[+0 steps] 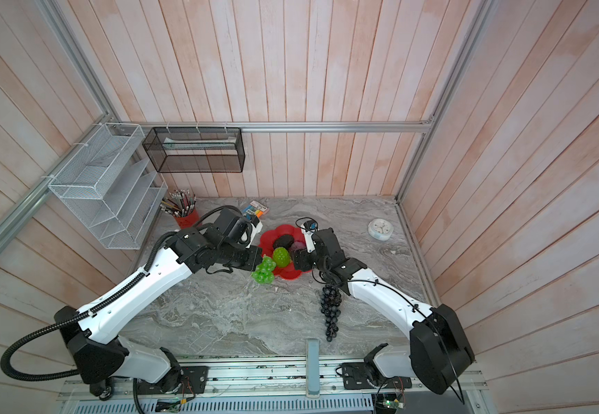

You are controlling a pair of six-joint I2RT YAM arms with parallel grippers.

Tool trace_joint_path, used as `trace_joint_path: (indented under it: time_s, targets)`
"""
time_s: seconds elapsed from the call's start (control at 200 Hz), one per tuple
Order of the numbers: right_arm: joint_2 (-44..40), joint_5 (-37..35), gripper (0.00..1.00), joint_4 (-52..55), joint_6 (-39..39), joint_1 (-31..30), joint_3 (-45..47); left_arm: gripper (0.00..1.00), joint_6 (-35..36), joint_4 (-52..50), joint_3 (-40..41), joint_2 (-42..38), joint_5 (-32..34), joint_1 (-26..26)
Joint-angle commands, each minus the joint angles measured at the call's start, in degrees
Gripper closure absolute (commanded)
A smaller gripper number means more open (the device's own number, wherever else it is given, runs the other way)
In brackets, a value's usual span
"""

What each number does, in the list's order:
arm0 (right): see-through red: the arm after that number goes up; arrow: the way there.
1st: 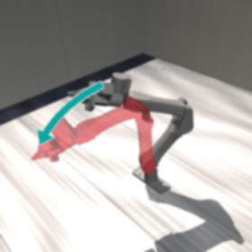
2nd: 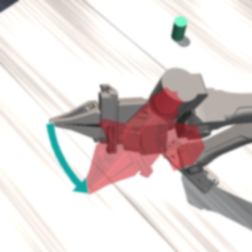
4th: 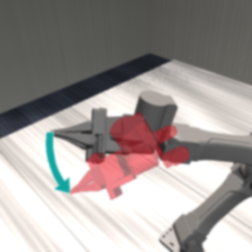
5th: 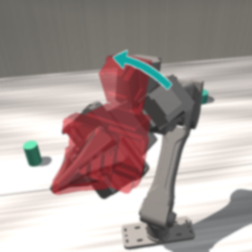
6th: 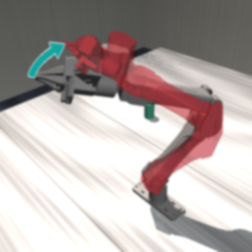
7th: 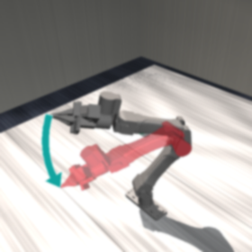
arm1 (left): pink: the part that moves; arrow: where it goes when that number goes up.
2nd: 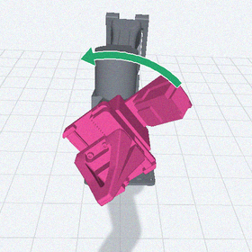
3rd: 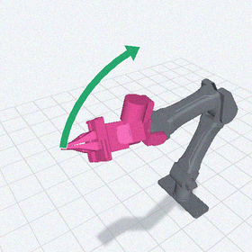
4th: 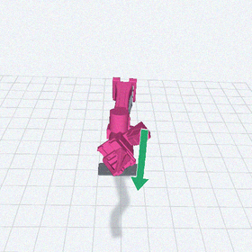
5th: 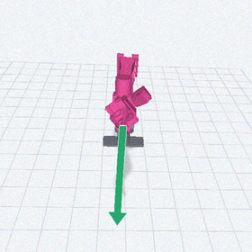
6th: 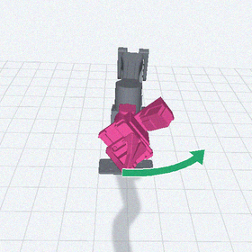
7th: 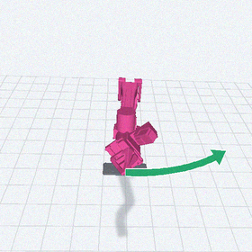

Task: Arrange fruit in a fruit bowl
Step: Pick up the fruits from the bottom-center of the table, then place the fruits in the fruit bowl.

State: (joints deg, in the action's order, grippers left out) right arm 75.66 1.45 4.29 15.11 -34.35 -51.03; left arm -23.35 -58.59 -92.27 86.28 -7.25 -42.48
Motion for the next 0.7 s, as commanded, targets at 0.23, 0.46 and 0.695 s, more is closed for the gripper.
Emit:
trace_joint_path:
  time_s: [0.23, 0.46, 0.695]
  targets:
    - [-4.4, -0.2, 0.23, -2.8, 2.5, 2.9, 3.5, 1.0, 0.5, 10.6, -12.5, 13.4, -8.0, 1.8]
    - [-6.3, -0.4, 0.23, -3.0, 3.3, 4.0, 6.7, 1.0, -1.6, 19.8, -8.2, 15.8, -11.6, 3.5]
    - [-5.7, -0.5, 0.23, -2.6, 2.4, 4.8, 7.3, 1.0, -2.7, 23.8, -2.9, 16.2, -14.0, 5.2]
